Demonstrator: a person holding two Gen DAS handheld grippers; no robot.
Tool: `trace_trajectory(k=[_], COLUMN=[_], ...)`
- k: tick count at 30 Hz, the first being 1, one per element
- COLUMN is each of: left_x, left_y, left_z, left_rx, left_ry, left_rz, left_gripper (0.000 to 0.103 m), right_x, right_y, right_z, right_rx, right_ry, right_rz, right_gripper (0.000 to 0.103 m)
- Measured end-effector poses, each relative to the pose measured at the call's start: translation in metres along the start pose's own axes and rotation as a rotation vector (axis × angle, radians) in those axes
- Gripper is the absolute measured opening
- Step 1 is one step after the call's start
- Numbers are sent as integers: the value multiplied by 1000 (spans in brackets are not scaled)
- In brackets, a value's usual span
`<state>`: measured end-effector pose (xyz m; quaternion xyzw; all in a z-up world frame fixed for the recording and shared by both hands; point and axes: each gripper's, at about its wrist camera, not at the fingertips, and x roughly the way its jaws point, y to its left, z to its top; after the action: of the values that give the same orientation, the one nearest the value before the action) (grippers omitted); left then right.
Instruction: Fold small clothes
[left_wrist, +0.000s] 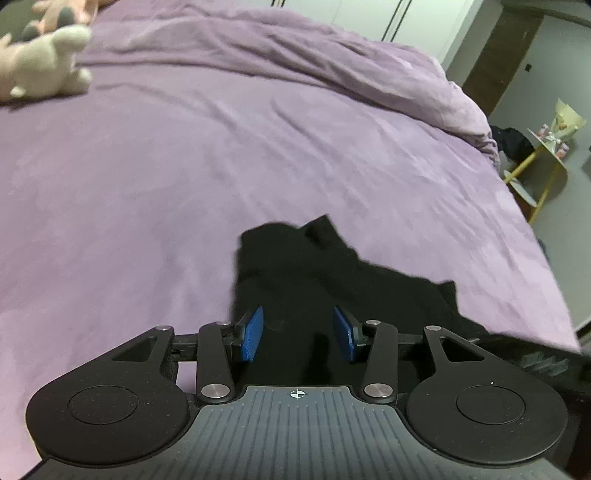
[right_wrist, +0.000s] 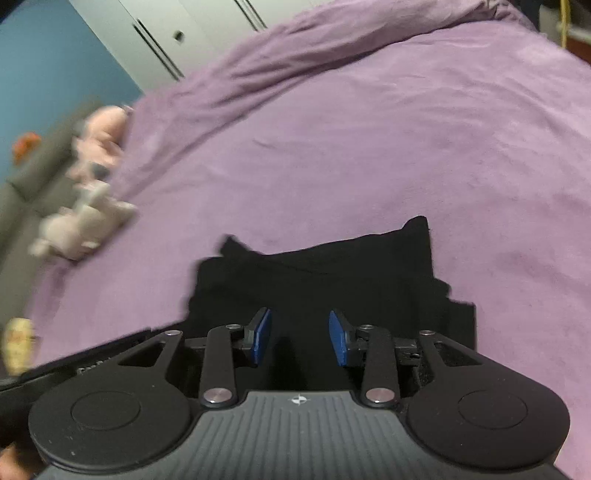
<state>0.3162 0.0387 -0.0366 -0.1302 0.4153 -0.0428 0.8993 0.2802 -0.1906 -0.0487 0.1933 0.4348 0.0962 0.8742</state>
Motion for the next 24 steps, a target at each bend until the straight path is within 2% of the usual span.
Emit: trace_trajectory(k=[2, 4, 7, 11, 14, 18, 20, 21, 22, 24], left_x=[24, 41, 51, 51, 53, 46, 34, 26, 17, 7], left_y=[-13, -17, -19, -6, 4, -2, -5, -5, -2, 9], left_z=[0, -1, -2, -8, -6, -5, -9, -14, -20, -31], left_rx=[75, 134, 220, 166, 103, 114, 140, 146, 142, 95], left_ry=[-39, -59, -143, -198, -200, -177, -163, -160, -166, -185], left_rz=[48, 100, 122, 70, 23, 38, 51, 54, 56, 64], left_gripper=[47, 47, 50, 51, 51, 49, 50, 54, 61, 65], right_x=[19, 30, 36, 51, 58, 44, 24, 15, 4, -7], right_y=[-5, -8, -16, -13, -14, -15, -16, -18, -19, -22], right_z=[-3, -3, -3, -5, -3, -1, -9, -15, -25, -42], right_rx=[-4, -30, -81, -92, -100, -65, -18, -7, -6, -50], right_ry=[-31, -69, -137, -185, -180, -167, -164, -166, -188, -217], right_rz=[-80, -128, -142, -165, -175, -150, -108, -95, -82, -97], right_gripper=[26, 9, 0, 0, 0, 0, 8, 17, 18, 17])
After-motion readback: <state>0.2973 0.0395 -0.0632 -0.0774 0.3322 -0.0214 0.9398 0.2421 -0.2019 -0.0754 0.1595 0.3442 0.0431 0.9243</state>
